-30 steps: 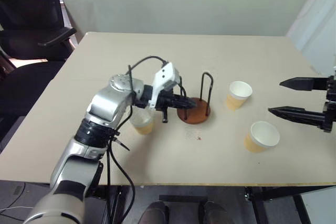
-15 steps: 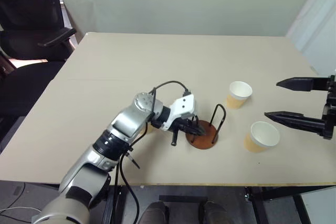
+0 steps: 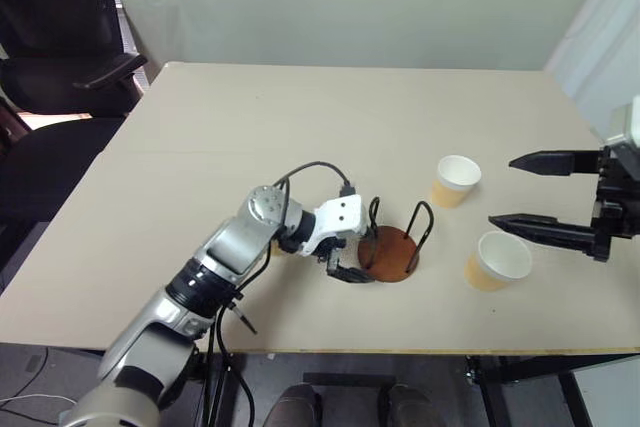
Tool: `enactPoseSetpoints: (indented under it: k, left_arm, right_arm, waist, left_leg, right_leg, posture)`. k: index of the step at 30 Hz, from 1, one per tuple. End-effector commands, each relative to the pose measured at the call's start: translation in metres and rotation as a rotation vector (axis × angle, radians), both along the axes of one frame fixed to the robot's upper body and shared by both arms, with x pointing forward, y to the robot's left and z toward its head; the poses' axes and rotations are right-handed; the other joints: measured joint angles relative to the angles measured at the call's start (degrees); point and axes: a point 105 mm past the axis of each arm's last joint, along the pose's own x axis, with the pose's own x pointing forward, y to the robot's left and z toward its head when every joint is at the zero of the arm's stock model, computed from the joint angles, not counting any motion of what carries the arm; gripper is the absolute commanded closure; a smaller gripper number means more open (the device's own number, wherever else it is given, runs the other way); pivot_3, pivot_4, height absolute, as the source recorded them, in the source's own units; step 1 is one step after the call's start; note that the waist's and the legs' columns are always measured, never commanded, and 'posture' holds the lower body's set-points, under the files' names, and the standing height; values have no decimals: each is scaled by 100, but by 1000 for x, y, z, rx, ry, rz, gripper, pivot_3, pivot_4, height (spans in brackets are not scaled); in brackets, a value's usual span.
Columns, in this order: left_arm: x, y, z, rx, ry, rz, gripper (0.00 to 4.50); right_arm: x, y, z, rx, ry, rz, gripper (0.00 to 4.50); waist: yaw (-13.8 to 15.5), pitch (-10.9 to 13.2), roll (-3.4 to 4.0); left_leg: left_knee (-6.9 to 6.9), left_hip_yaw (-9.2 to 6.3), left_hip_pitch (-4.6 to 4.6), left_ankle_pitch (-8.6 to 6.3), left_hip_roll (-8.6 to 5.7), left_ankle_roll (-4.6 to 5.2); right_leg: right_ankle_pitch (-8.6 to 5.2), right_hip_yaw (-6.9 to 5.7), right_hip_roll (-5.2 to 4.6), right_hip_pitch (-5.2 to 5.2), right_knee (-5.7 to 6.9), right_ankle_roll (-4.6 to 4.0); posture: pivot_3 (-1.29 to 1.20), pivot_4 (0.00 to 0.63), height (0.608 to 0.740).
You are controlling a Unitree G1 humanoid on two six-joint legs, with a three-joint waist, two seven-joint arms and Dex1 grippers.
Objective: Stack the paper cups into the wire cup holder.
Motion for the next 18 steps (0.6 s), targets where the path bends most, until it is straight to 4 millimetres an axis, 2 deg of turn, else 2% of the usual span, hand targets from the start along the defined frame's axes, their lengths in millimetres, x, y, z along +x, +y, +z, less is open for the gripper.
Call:
enactPoseSetpoints:
  k: [1,5,11,15,18]
  left_arm:
    - [5,6,26,-22,-82,7,19]
    - [17,17,48,-11,-164,15,19]
    - [26,22,93,-117,-222,47,19]
    - [20,30,105,-154,-219,45,19]
    - [23,40,108,-167,-223,97,19]
  right_arm:
    - [6,-4,3,-33,-28,3,0]
    - [20,-16,-19,-204,4,-4,0]
    - [48,-15,-16,-247,-66,26,0]
    - [71,-7,-13,-254,-116,42,0]
    - [90,-2,-18,-266,-123,49,0]
  waist:
    - [0,0,0]
    - [3,0,0]
    - [-18,0,0]
    - [-68,0,0]
    - [-86,0,0]
  left_leg:
    - [0,0,0,0,0,0]
    - [1,-5,-1,-1,1,1]
    - [12,1,-3,-9,0,15]
    - [14,2,-1,-16,3,25]
    - [18,3,-5,-18,7,27]
  right_leg:
    - [0,0,0,0,0,0]
    - [0,-2,-2,1,0,-1]
    - [7,-2,-7,0,2,4]
    - [8,-3,-10,-1,0,7]
    - [8,-5,-9,-7,-1,6]
  posture:
    - [0,150,740]
    - [0,150,740]
    - [0,150,740]
    - [0,150,740]
    - [0,150,740]
